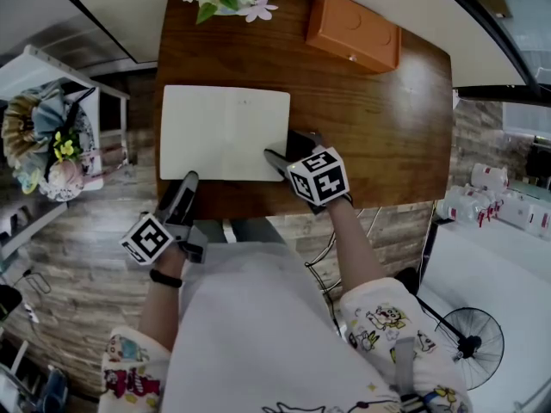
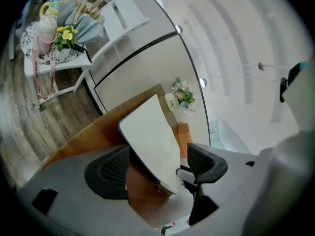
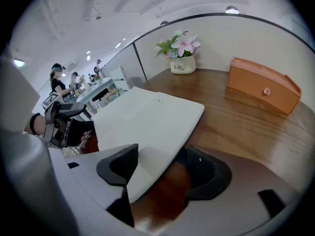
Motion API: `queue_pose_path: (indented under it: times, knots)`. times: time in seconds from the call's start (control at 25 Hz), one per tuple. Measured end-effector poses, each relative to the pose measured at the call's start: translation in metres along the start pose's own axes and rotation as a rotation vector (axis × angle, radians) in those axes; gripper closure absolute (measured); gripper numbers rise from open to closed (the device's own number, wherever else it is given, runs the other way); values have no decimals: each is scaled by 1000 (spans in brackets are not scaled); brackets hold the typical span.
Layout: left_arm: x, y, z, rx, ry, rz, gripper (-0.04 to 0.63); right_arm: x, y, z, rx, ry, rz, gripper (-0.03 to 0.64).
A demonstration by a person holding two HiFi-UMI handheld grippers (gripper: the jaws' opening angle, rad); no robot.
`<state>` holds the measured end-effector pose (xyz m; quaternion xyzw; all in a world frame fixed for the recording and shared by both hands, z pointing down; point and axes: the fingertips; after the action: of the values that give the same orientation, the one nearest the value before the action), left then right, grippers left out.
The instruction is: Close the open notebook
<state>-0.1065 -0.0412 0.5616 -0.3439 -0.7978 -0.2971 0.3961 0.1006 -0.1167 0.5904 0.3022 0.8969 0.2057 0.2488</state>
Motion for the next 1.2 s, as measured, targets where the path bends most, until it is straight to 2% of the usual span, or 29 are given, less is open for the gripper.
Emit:
queue_pose_path:
  times: [0.12, 0.28, 0.48, 0.84, 1.04, 1.2]
  knots:
    - [1, -6, -3, -6, -14, -26, 255, -1, -1, -2, 1, -1, -3, 333]
    - [2, -15, -4, -40, -20, -18, 256, -2, -1, -3, 2, 1, -7, 333]
    - [-12, -40, -6, -114, 39, -27, 270, -1, -1, 3, 6, 0, -4, 333]
    - [-8, -58, -20, -54, 38, -84, 441, 0, -1, -2, 8, 8, -9, 333]
    - [-2, -62, -23, -33, -12, -132, 561, 0, -1, -1, 5, 10, -11, 333]
    - [1, -63, -22, -29, -38, -126, 565, -1, -1, -1, -12, 19, -19, 333]
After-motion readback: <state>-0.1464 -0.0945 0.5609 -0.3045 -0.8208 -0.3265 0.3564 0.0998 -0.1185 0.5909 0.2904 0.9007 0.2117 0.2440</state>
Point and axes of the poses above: the fingertips, and each gripper's own axes: z backward along the fingers, x to its left, y out of its underside, and after that the axes turned 7 degrees about -y, right-handed
